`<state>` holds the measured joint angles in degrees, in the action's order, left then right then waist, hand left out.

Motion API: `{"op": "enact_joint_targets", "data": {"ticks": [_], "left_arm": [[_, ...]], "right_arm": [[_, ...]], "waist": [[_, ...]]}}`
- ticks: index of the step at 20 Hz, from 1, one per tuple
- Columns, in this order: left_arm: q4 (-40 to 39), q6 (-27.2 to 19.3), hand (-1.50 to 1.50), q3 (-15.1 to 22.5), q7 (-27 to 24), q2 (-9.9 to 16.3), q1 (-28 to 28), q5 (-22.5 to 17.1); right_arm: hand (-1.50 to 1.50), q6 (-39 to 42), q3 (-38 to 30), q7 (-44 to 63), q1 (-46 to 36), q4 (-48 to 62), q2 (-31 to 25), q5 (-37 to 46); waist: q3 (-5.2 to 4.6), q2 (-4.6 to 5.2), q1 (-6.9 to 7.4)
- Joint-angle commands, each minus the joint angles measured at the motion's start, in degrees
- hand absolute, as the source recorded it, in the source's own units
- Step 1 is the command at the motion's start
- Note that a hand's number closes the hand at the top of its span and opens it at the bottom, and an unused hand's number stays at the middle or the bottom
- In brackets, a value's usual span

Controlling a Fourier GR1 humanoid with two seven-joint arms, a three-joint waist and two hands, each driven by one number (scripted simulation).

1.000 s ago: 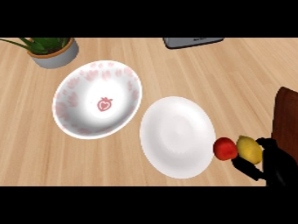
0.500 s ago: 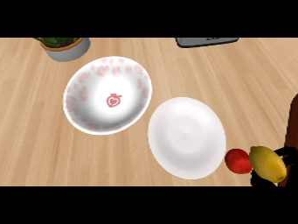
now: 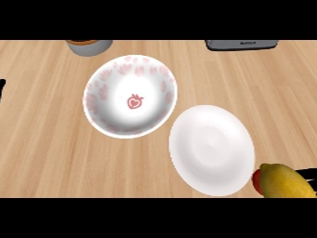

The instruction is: Pick the lemon from the plate and place it in the bowl

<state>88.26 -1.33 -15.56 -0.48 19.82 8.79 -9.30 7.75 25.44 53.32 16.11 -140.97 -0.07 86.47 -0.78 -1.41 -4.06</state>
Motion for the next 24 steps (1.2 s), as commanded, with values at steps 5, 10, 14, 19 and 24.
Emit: {"op": "enact_joint_targets", "data": {"ticks": [5, 10, 14, 19, 24], "left_arm": [[-1.12, 0.91, 0.0, 1.83, -0.69, -0.71, 2.78, 0.2], [-0.58, 0.11, 0.0, 3.98, 1.19, -1.42, 5.63, 1.31], [-1.62, -0.14, 0.0, 5.06, 0.21, -2.92, 6.78, 1.56], [-1.15, 0.89, 0.0, 4.69, 0.41, -2.06, 7.09, 0.93], [-2.23, 0.52, 0.0, 6.01, 0.72, -2.91, 8.14, 1.82]], "right_arm": [[1.5, 3.87, 16.76, 18.93, -11.34, -1.27, 0.07, 6.64], [1.5, 5.37, 18.8, 24.77, -17.32, 3.45, 0.06, 5.11], [1.5, 3.64, 16.57, 26.86, -21.44, 9.3, 0.06, 1.09], [1.5, 0.74, 12.19, 30.29, -27.17, 16.22, 0.05, -5.32], [1.5, -3.0, 7.87, 31.83, -33.64, 24.5, 0.05, -11.27]], "waist": [[0.03, 1.16, 3.82], [0.2, 1.7, 4.89], [0.26, 2.61, 6.22], [0.45, 2.59, 8.13], [0.56, 2.56, 8.18]]}}
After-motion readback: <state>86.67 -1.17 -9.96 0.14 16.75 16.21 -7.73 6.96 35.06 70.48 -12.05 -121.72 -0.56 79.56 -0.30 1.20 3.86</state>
